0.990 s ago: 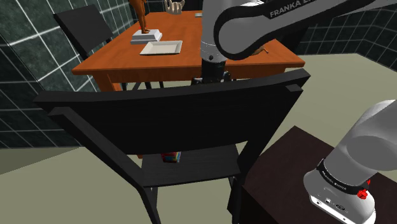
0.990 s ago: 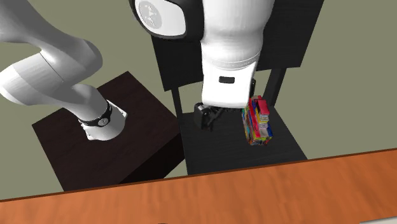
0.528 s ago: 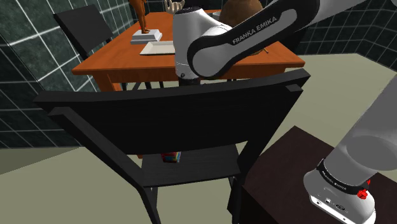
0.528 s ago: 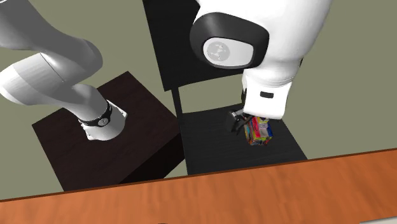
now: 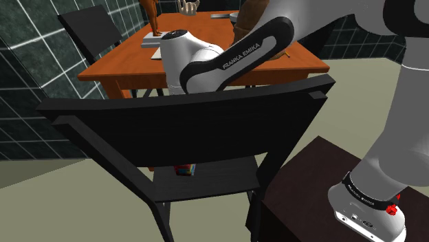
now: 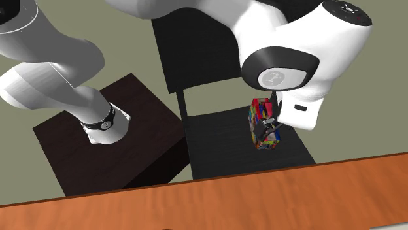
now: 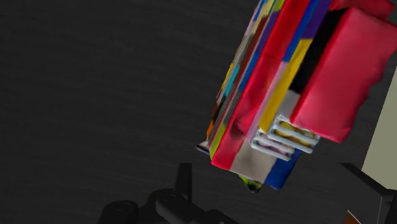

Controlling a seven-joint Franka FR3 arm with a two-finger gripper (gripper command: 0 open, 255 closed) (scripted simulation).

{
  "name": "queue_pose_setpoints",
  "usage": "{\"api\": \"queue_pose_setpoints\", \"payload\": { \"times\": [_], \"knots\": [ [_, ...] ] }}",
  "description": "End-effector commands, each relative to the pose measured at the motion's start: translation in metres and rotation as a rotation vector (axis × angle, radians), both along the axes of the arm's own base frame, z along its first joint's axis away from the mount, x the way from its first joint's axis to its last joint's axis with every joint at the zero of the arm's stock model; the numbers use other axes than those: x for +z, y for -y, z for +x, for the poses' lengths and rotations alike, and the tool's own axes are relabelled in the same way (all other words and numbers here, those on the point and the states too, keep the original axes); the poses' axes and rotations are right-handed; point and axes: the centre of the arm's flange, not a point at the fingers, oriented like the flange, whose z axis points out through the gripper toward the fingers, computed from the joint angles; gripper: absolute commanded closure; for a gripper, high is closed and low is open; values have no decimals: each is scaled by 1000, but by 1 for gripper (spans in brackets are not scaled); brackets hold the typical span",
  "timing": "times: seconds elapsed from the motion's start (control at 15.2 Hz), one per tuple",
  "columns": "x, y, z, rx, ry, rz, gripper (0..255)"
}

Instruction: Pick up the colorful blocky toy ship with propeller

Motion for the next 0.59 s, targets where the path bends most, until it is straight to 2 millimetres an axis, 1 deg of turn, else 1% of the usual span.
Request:
{"api": "queue_pose_setpoints", "payload": {
  "times": [0.0, 0.2, 0.26, 0.4, 0.46, 0.53],
  "knots": [
    [-12, -1, 1, -3, 0, -1, 0],
    [-28, -1, 1, -3, 0, -1, 0],
    [-36, -1, 1, -3, 0, -1, 0],
    [-36, -1, 1, -3, 0, -1, 0],
    [-36, -1, 1, -3, 0, -1, 255],
    [-36, -2, 1, -3, 0, -1, 255]
  ]
}}
